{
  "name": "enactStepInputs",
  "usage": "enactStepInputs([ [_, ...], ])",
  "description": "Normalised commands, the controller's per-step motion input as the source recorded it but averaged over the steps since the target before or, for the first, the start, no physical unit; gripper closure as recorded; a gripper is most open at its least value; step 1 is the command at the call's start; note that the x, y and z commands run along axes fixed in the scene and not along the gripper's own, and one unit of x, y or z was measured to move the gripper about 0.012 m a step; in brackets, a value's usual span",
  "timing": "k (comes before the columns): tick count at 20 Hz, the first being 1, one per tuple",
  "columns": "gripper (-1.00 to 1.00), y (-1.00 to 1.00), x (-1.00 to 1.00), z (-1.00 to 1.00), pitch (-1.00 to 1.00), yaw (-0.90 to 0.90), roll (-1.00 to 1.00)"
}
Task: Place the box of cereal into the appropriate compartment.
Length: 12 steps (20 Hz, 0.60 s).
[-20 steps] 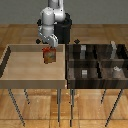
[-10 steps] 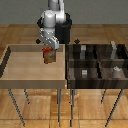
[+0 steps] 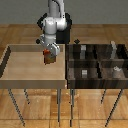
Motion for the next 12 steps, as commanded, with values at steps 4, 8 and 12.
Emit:
enactStepInputs([
  [4, 1.0, 0.0, 0.0, 0.25, 0.0, 0.0, 0.0],
  [8, 1.0, 0.0, 0.0, 0.75, 0.0, 0.0, 0.0],
  [12, 1.0, 0.0, 0.0, 1.0, 0.0, 0.0, 0.0],
])
